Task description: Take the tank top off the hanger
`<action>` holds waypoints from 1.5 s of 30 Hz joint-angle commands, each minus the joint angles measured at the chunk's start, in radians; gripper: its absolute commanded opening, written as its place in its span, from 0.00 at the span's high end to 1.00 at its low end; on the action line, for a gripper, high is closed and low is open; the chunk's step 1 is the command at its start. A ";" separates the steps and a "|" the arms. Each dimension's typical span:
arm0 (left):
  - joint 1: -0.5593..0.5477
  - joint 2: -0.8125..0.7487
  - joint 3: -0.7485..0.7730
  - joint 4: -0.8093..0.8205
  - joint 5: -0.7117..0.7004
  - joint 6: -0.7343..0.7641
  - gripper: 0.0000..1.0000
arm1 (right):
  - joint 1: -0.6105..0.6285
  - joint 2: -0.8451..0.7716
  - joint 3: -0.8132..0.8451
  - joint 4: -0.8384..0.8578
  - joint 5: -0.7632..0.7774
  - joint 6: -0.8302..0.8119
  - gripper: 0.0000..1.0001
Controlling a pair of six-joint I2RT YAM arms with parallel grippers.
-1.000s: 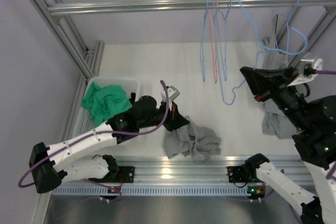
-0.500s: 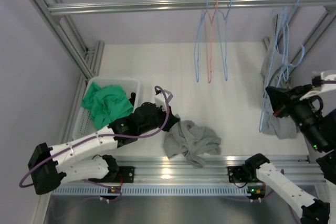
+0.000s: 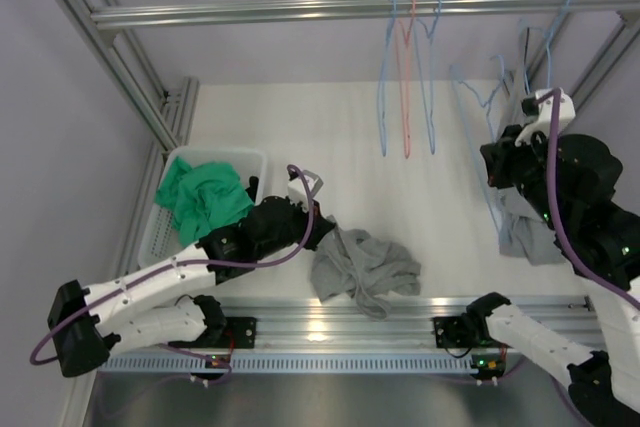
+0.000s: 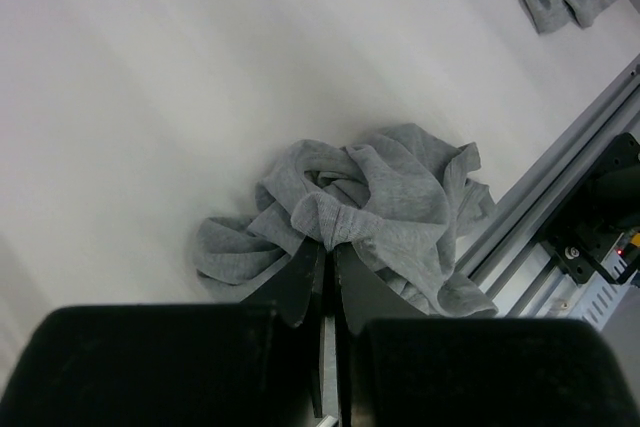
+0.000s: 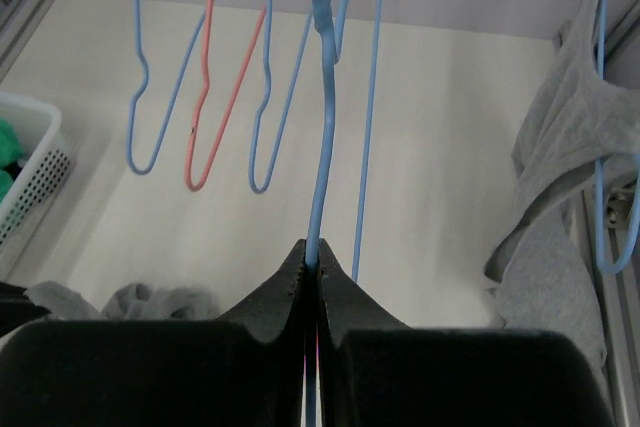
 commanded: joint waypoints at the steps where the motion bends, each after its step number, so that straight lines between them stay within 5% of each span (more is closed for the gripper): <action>1: 0.003 -0.044 0.010 0.014 -0.019 0.008 1.00 | 0.011 0.105 0.131 0.107 0.091 -0.049 1.00; 12: 0.001 -0.092 -0.021 0.011 -0.019 0.006 1.00 | -0.201 0.448 0.468 0.153 -0.093 -0.059 1.00; 23: 0.003 -0.081 -0.030 0.009 -0.033 0.003 1.00 | -0.212 0.501 0.453 0.291 -0.145 -0.079 1.00; 33: 0.003 -0.061 -0.026 0.008 -0.031 -0.003 1.00 | -0.196 0.505 0.262 0.426 -0.200 -0.063 1.00; 45: 0.003 -0.046 -0.022 0.014 -0.047 -0.032 1.00 | -0.043 0.505 0.073 0.605 -0.109 -0.056 1.00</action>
